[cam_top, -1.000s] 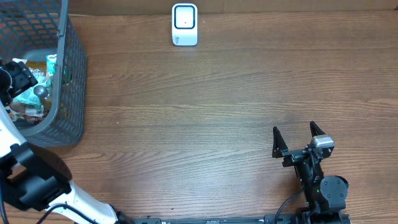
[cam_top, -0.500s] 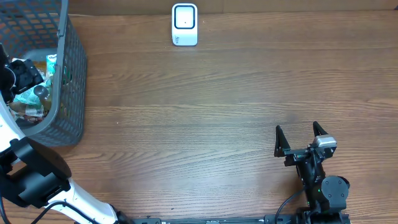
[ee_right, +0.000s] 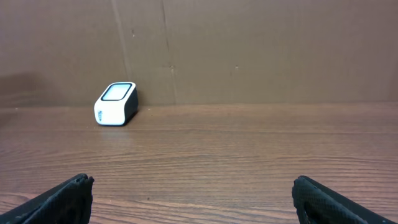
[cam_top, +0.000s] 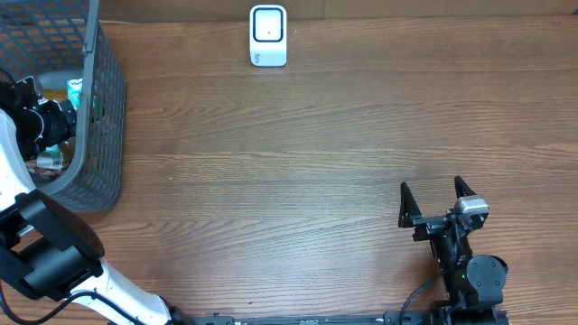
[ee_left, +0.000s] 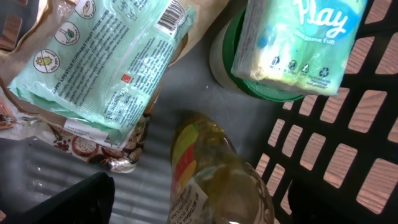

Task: Scan the item barcode
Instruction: 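Lower the left gripper into the basket and grasp the yellow Vim bottle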

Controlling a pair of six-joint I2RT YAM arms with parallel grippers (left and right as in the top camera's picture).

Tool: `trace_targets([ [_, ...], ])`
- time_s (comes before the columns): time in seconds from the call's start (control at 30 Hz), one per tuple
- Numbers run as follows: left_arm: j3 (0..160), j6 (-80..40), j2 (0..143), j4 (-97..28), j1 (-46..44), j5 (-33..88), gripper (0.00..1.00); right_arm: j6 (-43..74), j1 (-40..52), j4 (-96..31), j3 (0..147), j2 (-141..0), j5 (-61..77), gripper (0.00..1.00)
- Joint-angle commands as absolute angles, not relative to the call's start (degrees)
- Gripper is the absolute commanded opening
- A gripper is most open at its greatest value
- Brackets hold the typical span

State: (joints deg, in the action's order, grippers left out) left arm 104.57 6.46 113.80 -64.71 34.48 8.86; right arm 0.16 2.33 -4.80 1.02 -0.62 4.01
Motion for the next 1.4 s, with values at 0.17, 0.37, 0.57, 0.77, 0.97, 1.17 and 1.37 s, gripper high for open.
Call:
trace_targets([
  [0.17, 103.94, 7.22, 113.91, -64.88, 34.04, 9.93, 0.83, -0.1, 2.28, -4.71, 0.47, -0.16, 3.49, 1.0],
  [0.37, 103.85, 6.37, 113.91, -65.19, 34.04, 10.02, 0.82, -0.08, 2.28, -4.71, 0.47, -0.16, 3.49, 1.0],
  [0.57, 103.79, 6.42, 113.95, -65.25, 33.98, 10.15, 0.8, -0.1, 2.28, -4.73, 0.47, -0.16, 3.49, 1.0],
  [0.77, 101.14, 6.68, 113.99, -63.46, 32.75, 9.45, 0.81, -0.08, 2.28, -4.73, 0.47, -0.16, 3.49, 1.0],
  [0.97, 98.85, 6.15, 113.99, -61.21, 32.05, 6.66, 0.59, -0.08, 2.28, -4.71, 0.47, -0.16, 3.49, 1.0],
  [1.17, 100.16, 5.93, 113.86, -60.75, 32.08, 5.52, 0.41, -0.08, 2.28, -4.71, 0.47, -0.16, 3.49, 1.0],
  [1.37, 107.04, 3.49, 112.84, -63.11, 32.08, 5.1, 0.32, -0.08, 2.28, -4.71, 0.47, -0.16, 3.49, 1.0],
])
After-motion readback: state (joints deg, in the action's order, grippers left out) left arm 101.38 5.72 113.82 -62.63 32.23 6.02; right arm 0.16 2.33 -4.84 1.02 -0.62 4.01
